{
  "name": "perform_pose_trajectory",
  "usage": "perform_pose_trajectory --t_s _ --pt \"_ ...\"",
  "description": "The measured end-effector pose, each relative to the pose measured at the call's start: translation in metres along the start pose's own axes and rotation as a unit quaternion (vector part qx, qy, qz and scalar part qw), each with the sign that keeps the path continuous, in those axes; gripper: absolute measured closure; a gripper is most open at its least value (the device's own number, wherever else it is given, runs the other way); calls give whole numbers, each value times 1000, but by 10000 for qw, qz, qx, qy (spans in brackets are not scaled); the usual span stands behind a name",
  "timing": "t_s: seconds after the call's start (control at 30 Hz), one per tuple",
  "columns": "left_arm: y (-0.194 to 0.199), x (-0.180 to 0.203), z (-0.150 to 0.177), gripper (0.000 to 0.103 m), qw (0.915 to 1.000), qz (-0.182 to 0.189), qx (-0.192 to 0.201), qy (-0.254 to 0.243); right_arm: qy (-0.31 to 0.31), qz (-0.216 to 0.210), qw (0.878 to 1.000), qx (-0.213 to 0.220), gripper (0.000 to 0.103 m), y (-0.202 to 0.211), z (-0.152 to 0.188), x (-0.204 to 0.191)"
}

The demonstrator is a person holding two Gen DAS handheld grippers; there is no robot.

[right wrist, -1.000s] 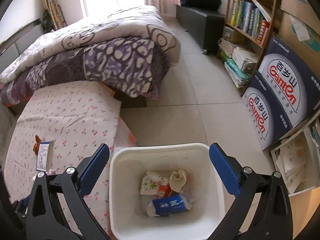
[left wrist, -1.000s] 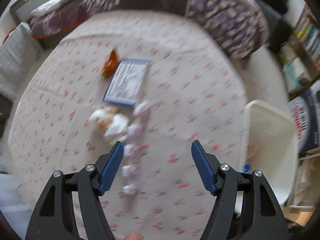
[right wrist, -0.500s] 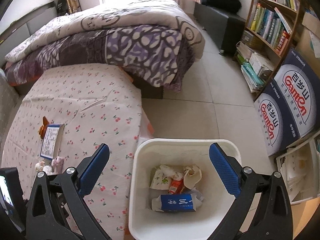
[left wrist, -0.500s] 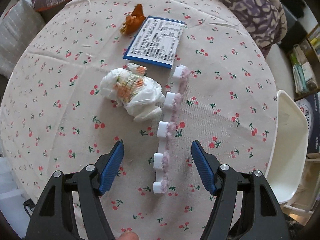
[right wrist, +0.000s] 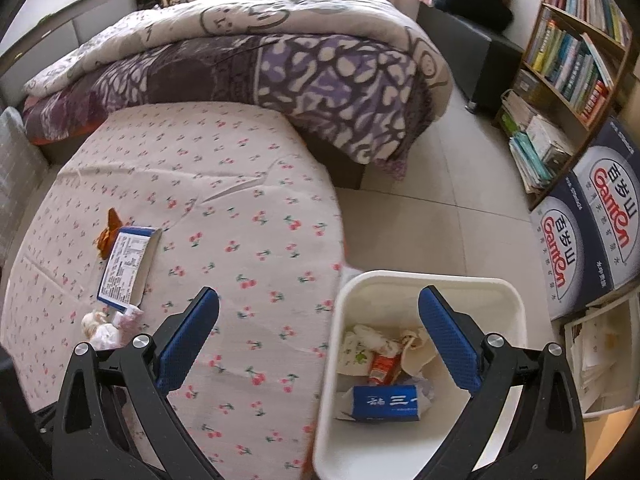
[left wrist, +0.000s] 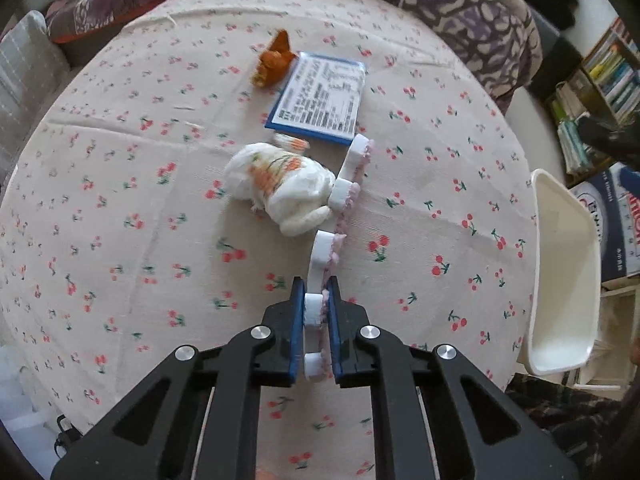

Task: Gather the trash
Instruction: 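Grasp the white plastic bag with the right gripper while the left gripper lifts the strip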

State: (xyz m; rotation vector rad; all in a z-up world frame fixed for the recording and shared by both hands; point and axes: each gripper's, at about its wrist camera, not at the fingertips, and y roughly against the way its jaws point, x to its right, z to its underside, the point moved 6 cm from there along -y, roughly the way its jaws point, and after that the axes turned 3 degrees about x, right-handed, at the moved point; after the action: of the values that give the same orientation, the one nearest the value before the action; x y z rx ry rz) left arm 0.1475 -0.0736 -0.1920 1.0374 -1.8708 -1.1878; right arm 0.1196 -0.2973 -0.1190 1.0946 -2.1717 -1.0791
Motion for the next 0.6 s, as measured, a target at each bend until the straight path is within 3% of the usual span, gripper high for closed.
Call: perform_pose_trajectory --t_s 0.27,0.43,0.6 --pt "45 -32 -6 92 9986 182 451 195 287 -261 9992 -69 7 -5 6 -47" --pt "66 -65 -21 92 9943 179 767 723 555 -469 9973 -140 7 -8 13 -82" --pt "80 -108 -30 92 9874 -55 1030 1198 594 -687 9953 -324 7 -15 21 -114"
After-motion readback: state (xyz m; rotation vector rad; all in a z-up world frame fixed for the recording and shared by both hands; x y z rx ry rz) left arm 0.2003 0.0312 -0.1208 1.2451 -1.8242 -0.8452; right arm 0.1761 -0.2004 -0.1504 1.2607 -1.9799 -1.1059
